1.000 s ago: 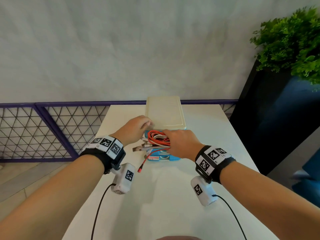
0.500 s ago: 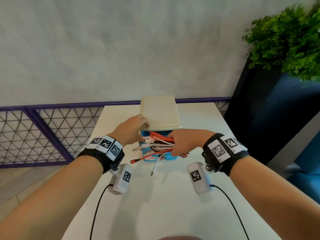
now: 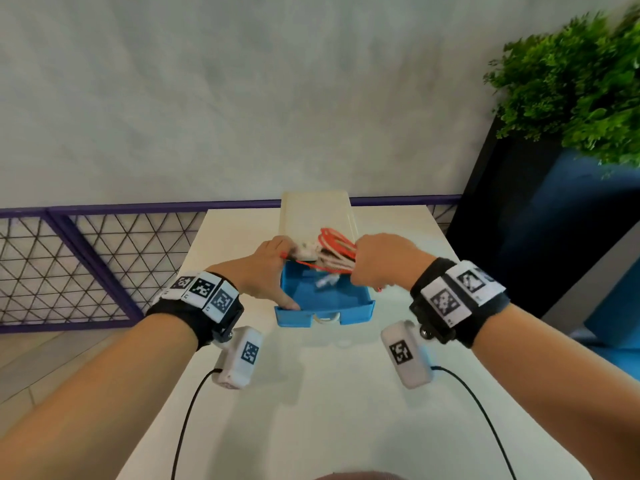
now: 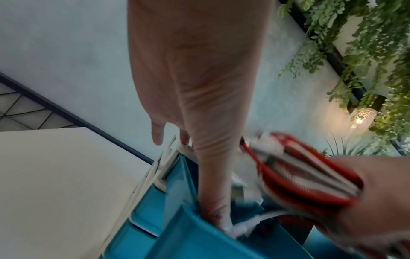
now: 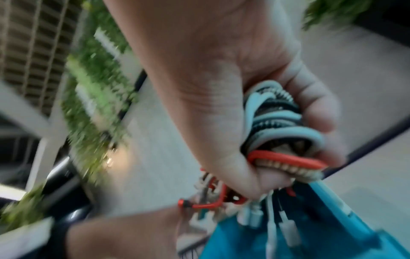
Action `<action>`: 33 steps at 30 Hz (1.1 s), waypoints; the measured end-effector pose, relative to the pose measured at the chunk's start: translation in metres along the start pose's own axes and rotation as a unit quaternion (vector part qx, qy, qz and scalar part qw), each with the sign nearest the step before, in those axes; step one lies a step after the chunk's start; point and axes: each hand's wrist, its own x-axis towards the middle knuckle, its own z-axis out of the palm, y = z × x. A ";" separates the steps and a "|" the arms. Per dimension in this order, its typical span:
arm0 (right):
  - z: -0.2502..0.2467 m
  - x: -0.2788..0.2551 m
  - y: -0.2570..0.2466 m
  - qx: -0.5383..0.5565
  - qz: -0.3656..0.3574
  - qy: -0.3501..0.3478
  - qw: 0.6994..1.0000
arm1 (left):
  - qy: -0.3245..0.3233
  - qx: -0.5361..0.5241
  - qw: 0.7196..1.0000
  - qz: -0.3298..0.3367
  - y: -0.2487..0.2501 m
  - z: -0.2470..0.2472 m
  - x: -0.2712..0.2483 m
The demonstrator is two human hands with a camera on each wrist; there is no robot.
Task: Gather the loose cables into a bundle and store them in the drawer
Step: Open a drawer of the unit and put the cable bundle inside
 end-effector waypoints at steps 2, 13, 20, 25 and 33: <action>0.013 -0.008 -0.011 -0.123 -0.004 -0.005 0.992 | 0.017 -0.018 1.000 0.002 0.000 0.002 -0.003; 0.022 0.004 -0.053 -0.247 -0.034 -0.065 0.966 | 0.035 -0.056 0.998 0.024 -0.001 0.009 -0.010; 0.020 0.008 -0.067 -0.223 -0.033 -0.078 0.971 | -0.001 -0.008 1.000 0.020 0.004 0.008 -0.017; 0.018 0.012 -0.068 -0.162 -0.026 -0.064 0.984 | 0.004 0.009 1.000 0.012 0.004 0.008 -0.016; 0.026 0.027 -0.061 -0.068 -0.020 -0.047 0.996 | 0.011 -0.061 0.998 0.029 0.000 0.010 -0.018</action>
